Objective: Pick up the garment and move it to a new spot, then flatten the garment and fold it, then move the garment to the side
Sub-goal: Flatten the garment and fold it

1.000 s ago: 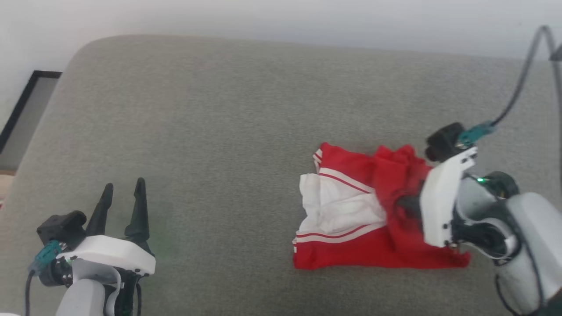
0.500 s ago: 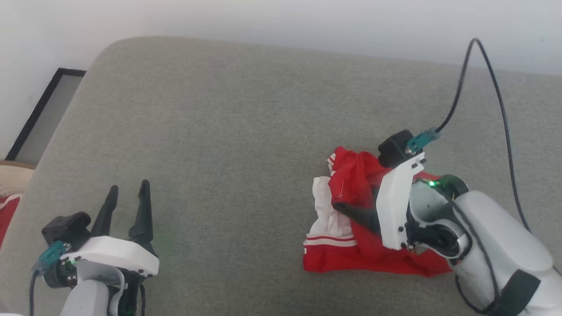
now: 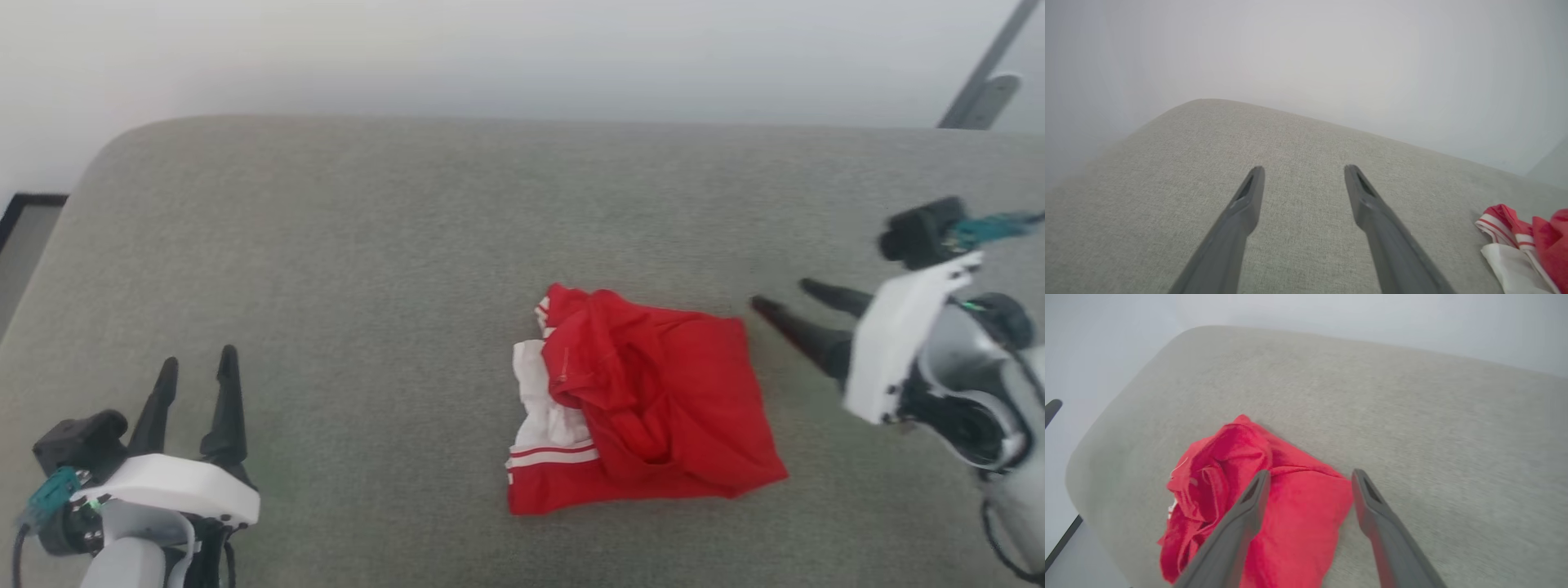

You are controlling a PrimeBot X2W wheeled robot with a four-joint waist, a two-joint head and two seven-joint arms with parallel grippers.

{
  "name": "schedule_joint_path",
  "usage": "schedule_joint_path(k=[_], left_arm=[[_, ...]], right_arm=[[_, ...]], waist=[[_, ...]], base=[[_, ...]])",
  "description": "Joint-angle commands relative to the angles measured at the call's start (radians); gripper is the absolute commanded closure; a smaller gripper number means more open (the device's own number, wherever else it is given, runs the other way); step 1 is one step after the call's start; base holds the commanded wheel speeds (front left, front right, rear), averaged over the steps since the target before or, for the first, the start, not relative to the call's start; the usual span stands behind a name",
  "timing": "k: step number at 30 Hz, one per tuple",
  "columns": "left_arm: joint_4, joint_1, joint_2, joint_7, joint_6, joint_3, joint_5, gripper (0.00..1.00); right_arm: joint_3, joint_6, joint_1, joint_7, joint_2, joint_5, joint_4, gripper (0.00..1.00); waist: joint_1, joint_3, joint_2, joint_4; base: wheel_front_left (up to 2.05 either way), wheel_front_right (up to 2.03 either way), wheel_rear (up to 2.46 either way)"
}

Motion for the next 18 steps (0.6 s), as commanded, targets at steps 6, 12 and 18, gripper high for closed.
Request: schedule_joint_path(k=[6, 12, 18], left_arm=[[-0.014, 0.042, 0.025, -0.004, -0.002, 0.023, 0.014, 0.00], [-0.018, 0.065, 0.039, -0.004, -0.002, 0.031, 0.017, 0.00], [-0.016, 0.093, 0.052, -0.004, -0.002, 0.033, 0.020, 0.00]], right_arm=[[-0.125, 0.000, 0.113, -0.187, -0.048, -0.061, -0.020, 0.00], [-0.172, 0.000, 0.191, -0.328, -0.058, -0.095, -0.008, 0.00], [-0.206, 0.000, 0.273, -0.507, -0.054, -0.167, 0.028, 0.00]], waist=[[0.0000, -0.031, -0.0001, -0.075], [0.0000, -0.050, -0.0001, -0.113], [0.0000, -0.075, -0.0001, -0.141]], base=[[0.00, 0.00, 0.00], [0.00, 0.00, 0.00], [0.00, 0.00, 0.00]])
